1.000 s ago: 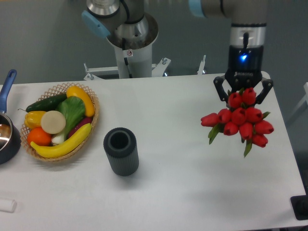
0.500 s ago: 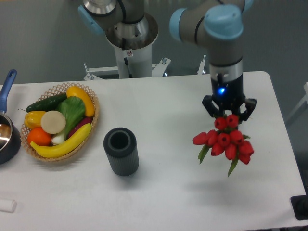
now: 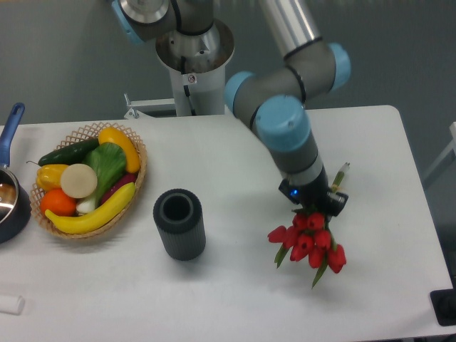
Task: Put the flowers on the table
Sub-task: 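Swing the tulips toward the black cup and lower them onto the table, then open the gripper to release the tulips on the table, then raise the open gripper away from the tulips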
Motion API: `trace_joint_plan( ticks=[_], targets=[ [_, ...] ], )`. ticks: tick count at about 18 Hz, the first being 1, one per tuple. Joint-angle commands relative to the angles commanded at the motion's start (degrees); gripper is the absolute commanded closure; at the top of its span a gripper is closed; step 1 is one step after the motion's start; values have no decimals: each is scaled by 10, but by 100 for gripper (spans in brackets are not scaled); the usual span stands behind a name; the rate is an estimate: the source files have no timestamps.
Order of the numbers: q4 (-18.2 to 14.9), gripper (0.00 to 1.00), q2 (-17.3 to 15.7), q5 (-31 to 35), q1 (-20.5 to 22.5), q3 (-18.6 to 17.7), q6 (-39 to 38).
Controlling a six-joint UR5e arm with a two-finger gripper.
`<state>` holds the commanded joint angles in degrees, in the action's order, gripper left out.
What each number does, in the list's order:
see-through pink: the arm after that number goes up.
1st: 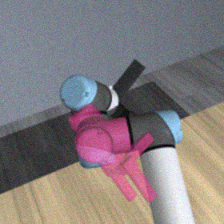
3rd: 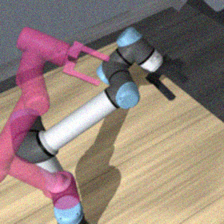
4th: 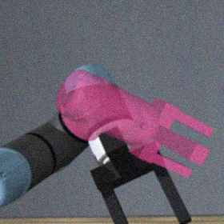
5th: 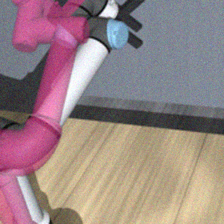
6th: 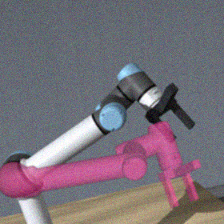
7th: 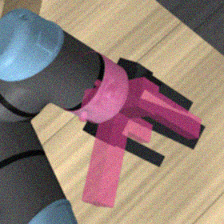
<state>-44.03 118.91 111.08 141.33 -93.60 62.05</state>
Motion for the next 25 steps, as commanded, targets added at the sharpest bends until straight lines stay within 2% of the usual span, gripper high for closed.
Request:
trace_joint_plan(
  ticks=[5,8,10,11,12,16,19,22,25],
  targets=[
    [3,59,29,-7,-4,1,-3],
    [4,58,25,-7,-8,4,-4],
    [4,43,15,-11,-7,9,0],
    [4,31,13,-21,-5,12,0],
    [5,0,11,-30,-4,17,0],
    [6,0,-10,-50,0,44,-13],
    [5,0,-31,-74,16,47,-41],
    [1,0,-53,-138,44,47,-35],
    [-4,0,-85,-202,76,37,20]
  ],
)
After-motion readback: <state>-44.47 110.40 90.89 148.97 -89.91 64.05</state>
